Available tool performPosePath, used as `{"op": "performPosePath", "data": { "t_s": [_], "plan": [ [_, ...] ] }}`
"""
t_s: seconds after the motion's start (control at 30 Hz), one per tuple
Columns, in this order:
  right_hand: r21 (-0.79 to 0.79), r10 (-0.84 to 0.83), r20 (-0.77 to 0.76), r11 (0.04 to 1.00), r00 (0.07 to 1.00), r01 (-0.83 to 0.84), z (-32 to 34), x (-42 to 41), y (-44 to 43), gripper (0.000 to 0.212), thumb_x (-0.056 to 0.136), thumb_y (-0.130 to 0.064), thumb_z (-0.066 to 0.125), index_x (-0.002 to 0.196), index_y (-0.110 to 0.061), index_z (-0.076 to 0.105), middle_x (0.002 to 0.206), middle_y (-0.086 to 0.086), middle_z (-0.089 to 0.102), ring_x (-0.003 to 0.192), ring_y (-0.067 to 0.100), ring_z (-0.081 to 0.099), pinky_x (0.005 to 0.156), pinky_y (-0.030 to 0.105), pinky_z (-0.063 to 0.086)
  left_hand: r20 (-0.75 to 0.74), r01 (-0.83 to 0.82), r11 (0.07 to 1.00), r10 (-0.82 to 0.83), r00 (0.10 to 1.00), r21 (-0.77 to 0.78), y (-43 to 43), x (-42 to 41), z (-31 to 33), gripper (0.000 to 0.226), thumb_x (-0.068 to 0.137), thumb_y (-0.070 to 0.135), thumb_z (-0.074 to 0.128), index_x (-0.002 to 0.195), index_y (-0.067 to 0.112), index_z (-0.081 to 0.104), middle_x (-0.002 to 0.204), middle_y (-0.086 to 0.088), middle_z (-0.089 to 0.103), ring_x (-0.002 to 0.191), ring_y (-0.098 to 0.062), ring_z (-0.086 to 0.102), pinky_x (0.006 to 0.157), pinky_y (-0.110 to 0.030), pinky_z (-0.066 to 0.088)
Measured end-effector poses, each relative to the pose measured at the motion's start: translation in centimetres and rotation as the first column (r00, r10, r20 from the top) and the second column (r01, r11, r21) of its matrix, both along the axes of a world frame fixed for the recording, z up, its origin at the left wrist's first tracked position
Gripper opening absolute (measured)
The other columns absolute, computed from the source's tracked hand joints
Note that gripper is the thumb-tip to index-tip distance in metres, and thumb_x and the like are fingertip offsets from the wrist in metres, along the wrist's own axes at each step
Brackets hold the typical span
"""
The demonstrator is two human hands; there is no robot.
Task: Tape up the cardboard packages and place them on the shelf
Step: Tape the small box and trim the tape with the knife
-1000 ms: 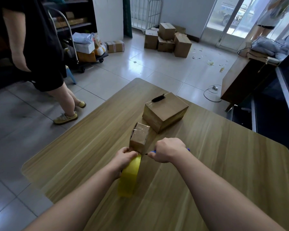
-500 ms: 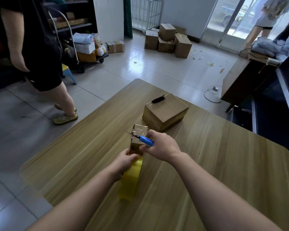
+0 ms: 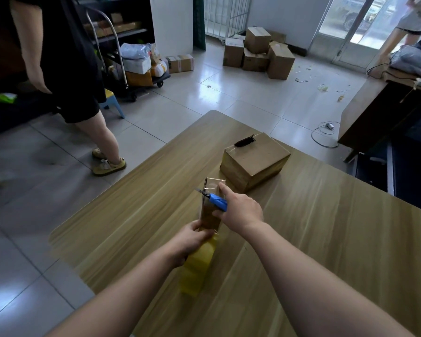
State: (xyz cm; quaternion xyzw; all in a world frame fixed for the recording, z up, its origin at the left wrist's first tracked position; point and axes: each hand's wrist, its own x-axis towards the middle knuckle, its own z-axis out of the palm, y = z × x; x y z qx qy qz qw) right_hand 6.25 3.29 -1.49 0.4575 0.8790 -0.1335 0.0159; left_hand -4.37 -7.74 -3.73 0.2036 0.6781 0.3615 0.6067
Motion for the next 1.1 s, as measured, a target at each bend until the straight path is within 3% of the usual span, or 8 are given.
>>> {"op": "performPosePath", "data": {
  "t_s": [0.13, 0.23, 0.37, 0.43, 0.5, 0.67, 0.83, 1.1],
  "plan": [
    [-0.025, -0.007, -0.008, 1.000, 1.000, 0.007, 0.0, 0.2, 0.0, 0.077, 0.087, -0.053, 0.064, 0.150, -0.034, 0.024, 0.120, 0.002, 0.065, 0.105, 0.026, 0.064, 0.082, 0.040, 0.055, -0.005, 0.031, 0.999, -0.031, 1.000, 0.015, -0.3, 0.0, -0.1, 0.030, 0.095, 0.018, 0.059, 0.124, 0.021, 0.053, 0.103, -0.006, 0.065, 0.090, -0.020, 0.062, 0.085, -0.036, 0.052],
    [0.027, -0.024, -0.105, 0.999, 0.994, 0.027, 0.0, 1.0, -0.6, 0.064, 0.083, -0.064, 0.062, 0.129, -0.024, 0.041, 0.105, 0.000, 0.068, 0.094, 0.025, 0.067, 0.075, 0.039, 0.056, 0.000, 0.056, 0.998, -0.056, 0.998, 0.003, -0.5, 0.0, 0.6, 0.015, 0.097, 0.020, 0.056, 0.107, 0.029, 0.050, 0.096, 0.000, 0.060, 0.084, -0.016, 0.059, 0.076, -0.030, 0.051],
    [0.055, 0.073, -0.184, 0.996, 0.980, -0.064, -0.3, 2.8, -1.4, 0.045, 0.084, -0.068, 0.057, 0.097, -0.028, 0.042, 0.083, -0.008, 0.060, 0.069, 0.013, 0.059, 0.058, 0.025, 0.046, -0.064, 0.133, 0.991, -0.134, 0.989, -0.026, -1.1, -0.7, 0.8, 0.017, 0.098, 0.027, 0.052, 0.115, 0.028, 0.053, 0.104, 0.000, 0.055, 0.090, -0.018, 0.057, 0.071, -0.029, 0.052],
    [0.026, 0.106, -0.149, 0.994, 0.983, -0.103, -0.7, 3.8, -1.8, 0.041, 0.084, -0.069, 0.056, 0.092, -0.031, 0.042, 0.081, -0.011, 0.056, 0.068, 0.011, 0.054, 0.060, 0.024, 0.044, -0.079, 0.147, 0.988, -0.150, 0.986, -0.035, -1.5, -1.2, 0.8, 0.014, 0.100, 0.026, 0.050, 0.113, 0.029, 0.052, 0.100, 0.000, 0.054, 0.086, -0.017, 0.057, 0.068, -0.030, 0.051],
    [-0.034, 0.105, -0.106, 0.993, 0.989, -0.109, -1.5, 4.9, -2.1, 0.040, 0.084, -0.070, 0.054, 0.091, -0.032, 0.045, 0.083, -0.010, 0.058, 0.072, 0.011, 0.057, 0.067, 0.027, 0.050, -0.082, 0.162, 0.986, -0.166, 0.983, -0.049, -1.9, -1.8, 0.8, 0.014, 0.101, 0.026, 0.048, 0.114, 0.028, 0.052, 0.099, 0.000, 0.055, 0.084, -0.016, 0.057, 0.071, -0.033, 0.052],
    [-0.163, 0.031, 0.069, 0.986, 0.997, -0.020, -4.0, 6.9, -3.1, 0.050, 0.083, -0.077, 0.046, 0.092, -0.029, 0.053, 0.084, -0.009, 0.060, 0.073, 0.010, 0.057, 0.066, 0.027, 0.048, -0.064, 0.203, 0.972, -0.212, 0.975, -0.116, -2.9, -2.9, 1.1, 0.022, 0.099, 0.032, 0.049, 0.121, 0.029, 0.054, 0.114, -0.004, 0.053, 0.099, -0.024, 0.058, 0.081, -0.043, 0.054],
    [-0.273, 0.079, 0.286, 0.962, 0.955, 0.002, -6.4, 7.1, -4.3, 0.043, 0.089, -0.061, 0.055, 0.109, -0.023, 0.052, 0.105, -0.003, 0.062, 0.094, 0.018, 0.061, 0.070, 0.030, 0.045, -0.057, 0.226, 0.966, -0.234, 0.971, -0.123, -3.7, -3.2, 1.2, 0.022, 0.099, 0.033, 0.049, 0.121, 0.032, 0.053, 0.123, -0.007, 0.050, 0.108, -0.029, 0.057, 0.089, -0.046, 0.054],
    [-0.323, 0.172, 0.374, 0.945, 0.911, -0.046, -8.6, 6.6, -6.0, 0.039, 0.089, -0.049, 0.062, 0.116, -0.021, 0.057, 0.112, 0.002, 0.063, 0.101, 0.023, 0.061, 0.077, 0.033, 0.049, -0.032, 0.246, 0.965, -0.250, 0.968, -0.091, -4.5, -3.0, 0.5, 0.024, 0.100, 0.033, 0.049, 0.123, 0.031, 0.054, 0.115, -0.004, 0.053, 0.100, -0.025, 0.057, 0.091, -0.049, 0.051]
  ]
}}
